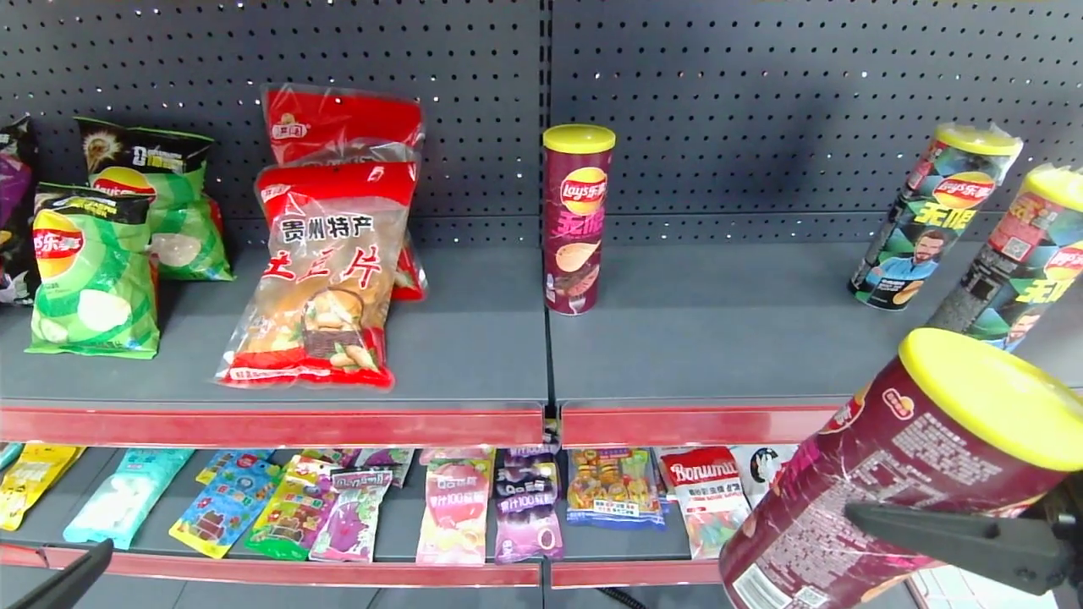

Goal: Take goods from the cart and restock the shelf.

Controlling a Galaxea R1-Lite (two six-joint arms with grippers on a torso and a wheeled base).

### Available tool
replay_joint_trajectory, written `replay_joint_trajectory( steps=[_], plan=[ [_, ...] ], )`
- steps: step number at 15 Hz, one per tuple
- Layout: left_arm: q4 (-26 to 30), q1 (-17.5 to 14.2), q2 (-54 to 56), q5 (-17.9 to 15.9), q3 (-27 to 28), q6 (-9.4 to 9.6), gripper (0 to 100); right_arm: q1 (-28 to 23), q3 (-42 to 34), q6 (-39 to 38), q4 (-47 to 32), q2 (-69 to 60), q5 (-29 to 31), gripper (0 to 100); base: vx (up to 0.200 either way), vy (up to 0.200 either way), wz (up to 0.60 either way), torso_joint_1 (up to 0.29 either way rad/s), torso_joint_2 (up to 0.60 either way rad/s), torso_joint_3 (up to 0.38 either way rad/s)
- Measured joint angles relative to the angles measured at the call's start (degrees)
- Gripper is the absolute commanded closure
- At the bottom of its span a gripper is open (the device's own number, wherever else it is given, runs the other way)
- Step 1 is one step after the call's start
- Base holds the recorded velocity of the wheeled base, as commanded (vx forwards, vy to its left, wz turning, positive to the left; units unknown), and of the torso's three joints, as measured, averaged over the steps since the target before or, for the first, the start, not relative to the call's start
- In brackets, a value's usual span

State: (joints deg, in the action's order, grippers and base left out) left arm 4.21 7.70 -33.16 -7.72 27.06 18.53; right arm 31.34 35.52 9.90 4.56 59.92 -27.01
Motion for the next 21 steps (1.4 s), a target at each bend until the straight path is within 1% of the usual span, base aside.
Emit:
replay_joint_trajectory(
  steps=[2, 3, 4, 5, 7, 9, 10, 11, 12, 13, 14, 15, 17, 19, 21],
  plan=[
    [-0.3, 0.5, -2.0, -1.7, 0.4, 2.4, 0, 0.1, 0.3, 0.0, 0.1, 0.4, 0.0, 100, 0.0, 0.0, 0.0, 0.0, 0.0, 0.0],
    [-0.7, 0.8, -3.4, -2.5, 0.9, 3.17, 0, 0.1, 0.5, 0.1, 0.1, 0.6, 0.0, 100, 0.0, 0.0, 0.0, 0.0, 0.0, 0.0],
    [-1.5, 1.2, -5.4, -3.8, 1.8, 3.44, 0, 0.1, 1.0, 0.0, 0.1, 0.8, 0.0, 100, 0.0, 0.0, 0.0, 0.0, 0.0, 0.0],
    [-2.6, 1.9, -8.2, -5.4, 3.3, 3.17, 0, 0.1, 1.7, -0.1, 0.2, 0.9, 0.0, 100, 0.0, 0.0, 0.0, 0.0, 0.0, 0.0],
    [-5.1, 3.8, -15.1, -7.2, 7.1, 1.94, 0, 0.0, 2.6, -0.2, 0.2, 1.2, 0.0, 100, 0.0, 0.0, 0.0, 0.0, 0.0, 0.0],
    [-7.4, 6.1, -23.2, -8.0, 12.9, -0.04, 0, 0.0, 2.8, -0.4, 0.2, 1.3, 0.1, 100, 0.0, 0.0, 0.0, 0.0, 0.0, 0.0],
    [-8.1, 7.5, -27.8, -8.4, 17.3, -1.8, 0, -0.1, 2.9, -0.9, 0.1, 1.2, 0.1, 100, 0.0, 0.0, 0.0, 0.0, 0.0, 0.0],
    [-8.8, 9.5, -33.1, -8.9, 22.9, -3.95, 0, -0.1, 2.9, -1.8, -0.1, 1.1, 0.0, 100, 0.0, 0.0, 0.0, 0.0, 0.0, 0.0],
    [-9.3, 11.2, -38.1, -10.0, 28.0, -5.53, 0, 0.0, 3.0, -2.2, -0.2, 0.9, -0.1, 100, 0.0, 0.0, 0.0, 0.0, 0.0, 0.0],
    [-9.7, 12.7, -42.7, -11.5, 32.7, -6.77, 0, 0.0, 3.2, -2.3, 0.0, 0.7, -0.2, 100, 0.0, 0.0, 0.0, 0.0, 0.0, 0.0],
    [-10.0, 13.9, -47.4, -13.2, 37.1, -7.42, 0, 0.1, 3.4, -2.4, -0.1, 0.4, -0.1, 100, 0.0, 0.0, 0.0, 0.0, 0.0, 0.0],
    [-10.1, 14.6, -51.6, -14.4, 40.7, -7.53, 0, -0.1, 3.5, -2.5, -0.1, 0.2, 0.0, 100, 0.0, 0.0, 0.0, 0.0, 0.0, 0.0],
    [-10.3, 15.6, -58.7, -16.1, 46.2, -6.49, 0, -0.7, 3.4, -2.6, 0.0, -0.1, 0.1, 100, 0.0, 0.0, 0.0, 0.0, 0.0, 0.0],
    [-11.4, 15.9, -63.8, -16.4, 49.9, -5.56, 0, -1.1, 3.4, -2.7, 0.0, -0.3, 0.1, 100, 0.0, 0.0, 0.0, 0.0, 0.0, 0.0],
    [-13.3, 16.6, -67.9, -16.4, 53.3, -5.49, 0, -1.2, 3.3, -2.7, -0.4, -0.6, 0.1, 100, 0.0, 0.0, 0.0, 0.0, 0.0, 0.0]
  ],
)
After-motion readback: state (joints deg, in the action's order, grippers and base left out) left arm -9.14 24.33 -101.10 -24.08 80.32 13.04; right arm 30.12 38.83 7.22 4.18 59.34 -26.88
